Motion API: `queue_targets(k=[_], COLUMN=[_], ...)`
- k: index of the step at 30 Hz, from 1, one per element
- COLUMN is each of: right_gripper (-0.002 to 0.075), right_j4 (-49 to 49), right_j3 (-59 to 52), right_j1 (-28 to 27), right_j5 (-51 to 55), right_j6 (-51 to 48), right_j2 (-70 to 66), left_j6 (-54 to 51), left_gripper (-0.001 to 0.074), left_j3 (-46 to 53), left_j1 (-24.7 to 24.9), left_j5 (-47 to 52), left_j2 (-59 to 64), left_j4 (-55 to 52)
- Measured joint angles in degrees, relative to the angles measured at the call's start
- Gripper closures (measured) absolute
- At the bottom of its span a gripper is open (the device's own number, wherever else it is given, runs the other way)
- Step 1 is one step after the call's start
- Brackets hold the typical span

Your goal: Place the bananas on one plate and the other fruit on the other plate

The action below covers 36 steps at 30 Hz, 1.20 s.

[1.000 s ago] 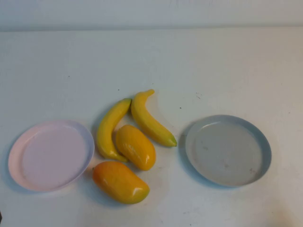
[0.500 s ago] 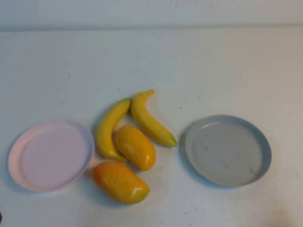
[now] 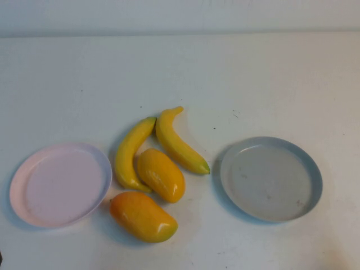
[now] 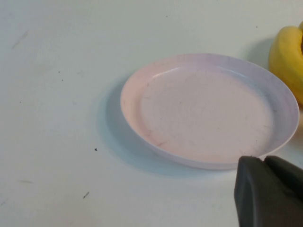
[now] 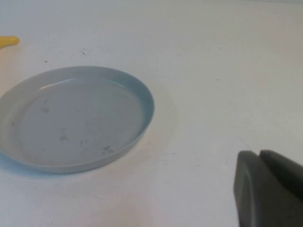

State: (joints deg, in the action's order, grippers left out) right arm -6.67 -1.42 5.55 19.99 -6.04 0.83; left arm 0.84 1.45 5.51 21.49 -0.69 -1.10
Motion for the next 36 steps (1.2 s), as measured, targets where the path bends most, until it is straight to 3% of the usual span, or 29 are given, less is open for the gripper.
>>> queue_targets(k=[22,36], right_gripper=[0.0743,0.0743], right_j4=[0.0,0.0], right_j3=[0.0,0.0], right_j1=[0.0,0.0], right_j5=[0.0,0.0], right_j6=[0.0,0.0], right_j2=[0.0,0.0], left_j6=[0.0,3.3], left_gripper=[0.074,0.074], left_j3=[0.0,0.0], left_j1=[0.0,0.0], left_j5=[-0.7,-11.7], left_j2=[0.0,0.0], left_j4=[0.7,27.5])
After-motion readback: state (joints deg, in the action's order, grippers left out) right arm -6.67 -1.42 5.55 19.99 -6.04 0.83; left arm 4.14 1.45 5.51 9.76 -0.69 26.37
